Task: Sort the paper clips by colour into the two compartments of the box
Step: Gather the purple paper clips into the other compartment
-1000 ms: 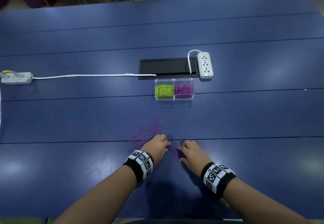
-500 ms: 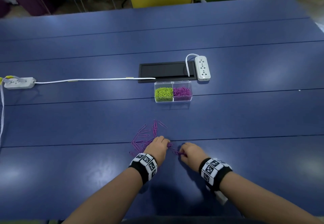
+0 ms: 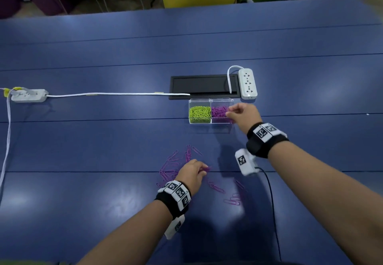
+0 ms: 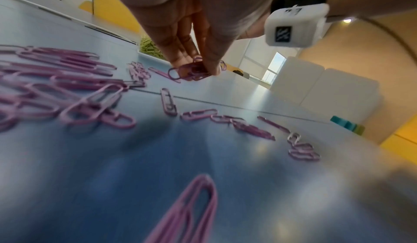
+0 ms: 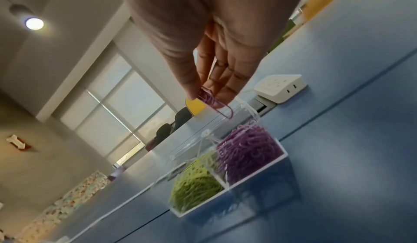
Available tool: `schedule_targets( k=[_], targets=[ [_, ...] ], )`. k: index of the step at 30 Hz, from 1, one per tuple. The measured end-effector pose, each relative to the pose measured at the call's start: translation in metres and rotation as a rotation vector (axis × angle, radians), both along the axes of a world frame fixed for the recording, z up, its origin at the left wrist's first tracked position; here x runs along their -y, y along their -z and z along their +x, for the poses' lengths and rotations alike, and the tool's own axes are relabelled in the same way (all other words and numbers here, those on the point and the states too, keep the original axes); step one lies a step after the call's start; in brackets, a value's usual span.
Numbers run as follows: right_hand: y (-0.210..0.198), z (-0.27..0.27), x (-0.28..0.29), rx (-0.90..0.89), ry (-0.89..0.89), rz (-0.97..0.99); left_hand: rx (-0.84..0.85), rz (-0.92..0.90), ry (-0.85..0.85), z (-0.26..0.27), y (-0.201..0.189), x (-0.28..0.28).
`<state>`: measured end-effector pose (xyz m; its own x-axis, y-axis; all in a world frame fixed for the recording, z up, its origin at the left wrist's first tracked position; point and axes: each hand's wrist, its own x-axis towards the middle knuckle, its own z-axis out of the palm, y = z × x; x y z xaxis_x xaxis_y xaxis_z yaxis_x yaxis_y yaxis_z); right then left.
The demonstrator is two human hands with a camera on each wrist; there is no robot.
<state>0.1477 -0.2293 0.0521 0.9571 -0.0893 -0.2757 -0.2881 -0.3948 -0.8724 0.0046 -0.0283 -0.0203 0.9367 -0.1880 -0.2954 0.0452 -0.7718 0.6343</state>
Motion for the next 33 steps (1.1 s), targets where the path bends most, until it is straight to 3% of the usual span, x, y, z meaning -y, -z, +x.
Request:
schedule_targets(
  k=[6,12,15,20,27,30,33],
  targets=[
    [0.011,0.052,-0.016,0.132,-0.061,-0.229,0.039,-0.088,-0.025,0.038,-0.02,0.009],
    [0.033,0.059,-0.02,0.057,-0.311,-0.479,0.133,-0.116,-0.065,0.106,-0.048,0.02],
    [0.027,0.051,-0.012,0.113,-0.301,-0.463,0.163,-0.089,-0.046,0.146,-0.06,0.03],
    [0.016,0.009,0.016,0.274,-0.213,-0.409,0.17,-0.034,0.043,0.197,-0.059,0.055],
    [0.044,-0.104,0.043,0.021,-0.465,-0.401,0.13,0.191,0.2,0.208,-0.043,0.065],
    [0.06,-0.144,0.05,-0.117,-0.6,-0.491,0.182,0.162,0.203,0.187,-0.052,0.059],
    [0.066,-0.172,0.053,-0.138,-0.663,-0.529,0.255,0.102,0.263,0.142,-0.053,0.048]
  ],
)
